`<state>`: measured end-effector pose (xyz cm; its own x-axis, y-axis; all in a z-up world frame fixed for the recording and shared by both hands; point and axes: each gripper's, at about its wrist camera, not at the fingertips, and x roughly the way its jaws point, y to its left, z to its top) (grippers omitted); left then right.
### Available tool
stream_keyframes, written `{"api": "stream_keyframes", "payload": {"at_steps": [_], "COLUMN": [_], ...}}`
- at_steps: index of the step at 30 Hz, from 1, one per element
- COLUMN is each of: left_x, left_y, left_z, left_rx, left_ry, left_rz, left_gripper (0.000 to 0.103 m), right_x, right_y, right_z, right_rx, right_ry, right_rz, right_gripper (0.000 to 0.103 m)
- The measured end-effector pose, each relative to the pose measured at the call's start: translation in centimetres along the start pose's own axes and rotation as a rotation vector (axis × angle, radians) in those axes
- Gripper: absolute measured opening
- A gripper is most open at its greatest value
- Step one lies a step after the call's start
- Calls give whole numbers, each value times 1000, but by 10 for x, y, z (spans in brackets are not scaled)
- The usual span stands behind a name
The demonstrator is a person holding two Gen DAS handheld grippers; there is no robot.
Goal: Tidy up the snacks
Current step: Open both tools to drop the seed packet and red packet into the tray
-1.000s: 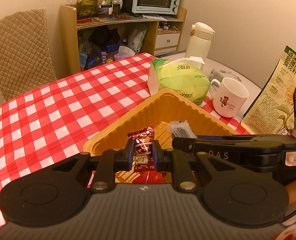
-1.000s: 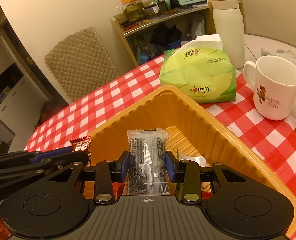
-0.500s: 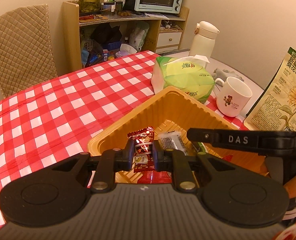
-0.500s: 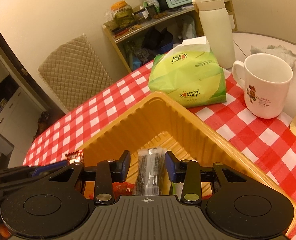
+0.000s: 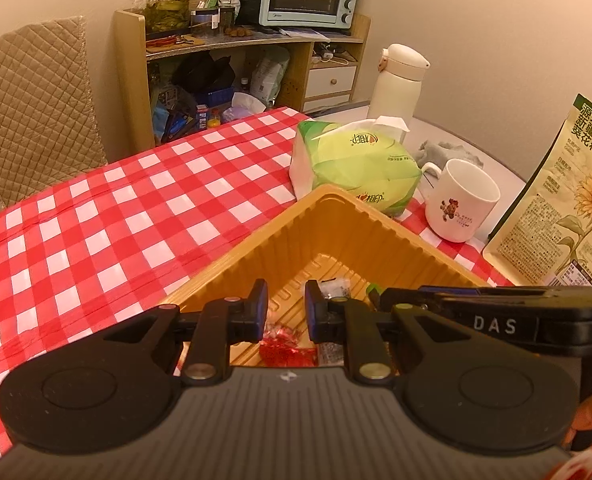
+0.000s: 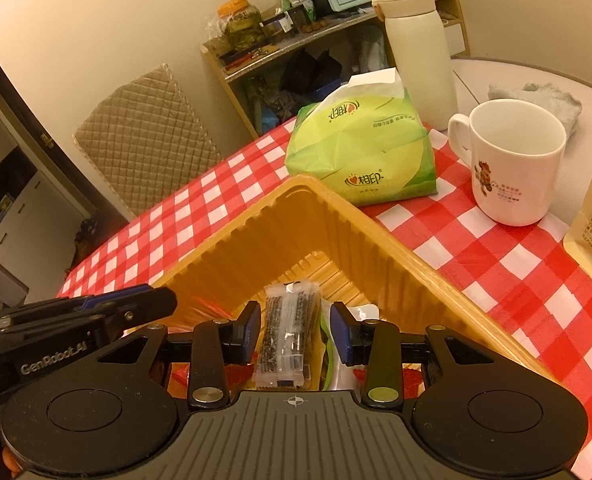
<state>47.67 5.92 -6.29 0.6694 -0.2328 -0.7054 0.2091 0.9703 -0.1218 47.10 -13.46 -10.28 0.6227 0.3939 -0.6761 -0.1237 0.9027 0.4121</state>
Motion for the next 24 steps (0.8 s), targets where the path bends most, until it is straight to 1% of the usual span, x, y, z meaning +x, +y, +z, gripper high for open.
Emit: {"api": "stream_keyframes", "payload": {"at_steps": [1,4,5,6,8,11,13,15,17,19,21,24], "left_x": [0,-3,-5,-7,-14,-29,-41,-55,-69,-84,-100,-123], "left_y": [0,1,1,1,2,3,2,0,-3,-8,-15,-26], "left_z": [0,-2,-4,-5,-10,-18,-25,-31,-37,-44,-51,-65], "left_rx": [-8,-17,-16,-19,-32,-54,-69,-81,-85,-90,-90,-95], "left_ry": [3,6,7,8,10,5,-1,-10,-20,-30,-42,-55], "left_rz": [-3,0,4,4,-1,-4,-1,-3,-4,2,5,21], "left_gripper": [22,23,23,23,23,26,33,35,38,46,51,53], "right_x": [-2,-7,-9,-11,-17,-27,-34,-43,-54,-67,-81,-104], "right_y": [0,0,0,0,1,4,5,6,5,6,7,9], "right_z": [0,-3,-5,-7,-13,-22,-27,-33,-38,-43,-49,-60], "right_rx": [0,-2,-3,-7,-20,-49,-57,-59,-60,-68,-78,-101], "right_ry": [0,9,10,10,1,-2,-1,2,-1,-11,-21,-38], "right_rz": [1,9,12,14,13,14,15,18,26,37,44,52], "right_gripper": [39,40,45,54,64,67,69,74,77,80,84,87]}}
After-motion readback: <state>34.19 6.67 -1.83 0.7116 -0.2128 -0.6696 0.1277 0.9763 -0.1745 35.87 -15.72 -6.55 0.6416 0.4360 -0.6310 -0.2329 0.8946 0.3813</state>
